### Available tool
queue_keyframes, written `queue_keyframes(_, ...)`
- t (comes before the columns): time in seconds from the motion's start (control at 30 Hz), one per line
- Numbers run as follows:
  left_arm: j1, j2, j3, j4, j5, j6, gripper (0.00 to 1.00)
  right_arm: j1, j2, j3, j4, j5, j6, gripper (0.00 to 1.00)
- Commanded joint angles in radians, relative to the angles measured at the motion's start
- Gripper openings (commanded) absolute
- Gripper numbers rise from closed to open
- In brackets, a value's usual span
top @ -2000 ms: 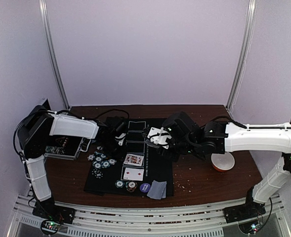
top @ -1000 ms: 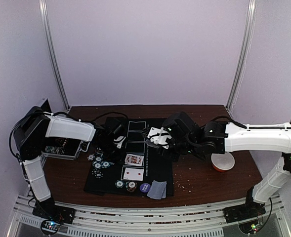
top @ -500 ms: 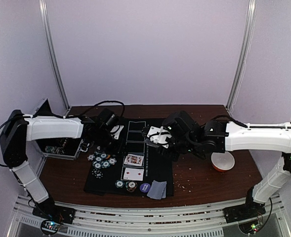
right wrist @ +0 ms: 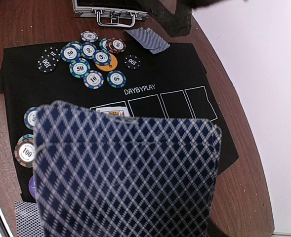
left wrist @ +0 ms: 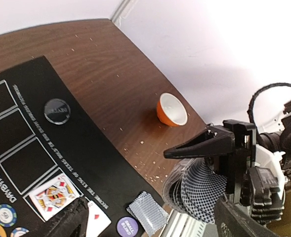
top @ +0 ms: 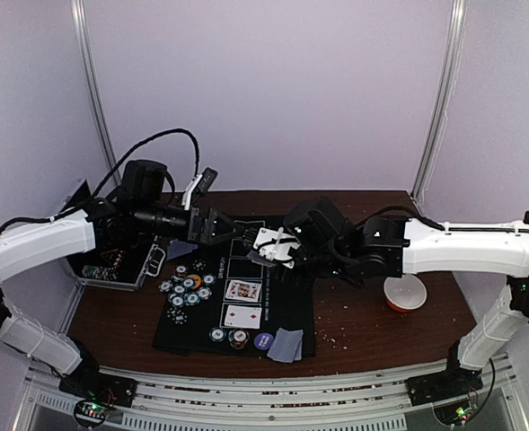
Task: Distribute texas hold em gaming equipment
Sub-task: Pick up the poker card from the face-down deck piles.
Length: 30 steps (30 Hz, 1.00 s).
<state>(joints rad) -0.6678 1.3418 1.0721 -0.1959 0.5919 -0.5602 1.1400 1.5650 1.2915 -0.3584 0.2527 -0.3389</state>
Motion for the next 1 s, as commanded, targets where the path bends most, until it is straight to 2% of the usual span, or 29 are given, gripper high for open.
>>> queue_keyframes(0.0, 0.0, 0.025, -0.034, 0.091, 0.095, -0.03, 0.89, 0.021, 0.035, 0.05, 0.013, -0.013, -0.015, 0.45)
queue_keyframes(0.13, -0.003, 0.044, -0.047, 0.111, 0.13, -0.043, 0.82, 0.038, 0.059, 0.075, 0.016, -0.018, -0.021, 0.45)
queue_keyframes(0.23, -0.013, 0.051, -0.059, 0.141, 0.165, -0.049, 0.81, 0.044, 0.078, 0.094, 0.019, -0.021, -0.028, 0.45)
queue_keyframes(0.4, -0.032, 0.074, -0.06, 0.075, 0.134, -0.008, 0.78, 0.049, 0.1, 0.119, 0.022, -0.023, -0.04, 0.45)
queue_keyframes(0.6, -0.034, 0.072, -0.058, 0.01, 0.09, 0.026, 0.63, 0.05, 0.104, 0.121, 0.024, -0.017, -0.045, 0.45)
queue_keyframes(0.7, -0.033, 0.058, -0.048, -0.031, 0.052, 0.049, 0.47, 0.05, 0.098, 0.11, 0.023, -0.009, -0.043, 0.45)
queue_keyframes(0.77, -0.033, 0.045, -0.049, -0.036, 0.05, 0.052, 0.41, 0.05, 0.095, 0.104, 0.021, -0.005, -0.042, 0.45)
queue_keyframes(0.87, -0.032, 0.03, -0.049, -0.043, 0.035, 0.051, 0.35, 0.049, 0.089, 0.095, 0.02, 0.001, -0.04, 0.45)
queue_keyframes(0.97, -0.032, 0.017, -0.047, -0.05, 0.023, 0.053, 0.34, 0.049, 0.086, 0.091, 0.02, 0.002, -0.039, 0.45)
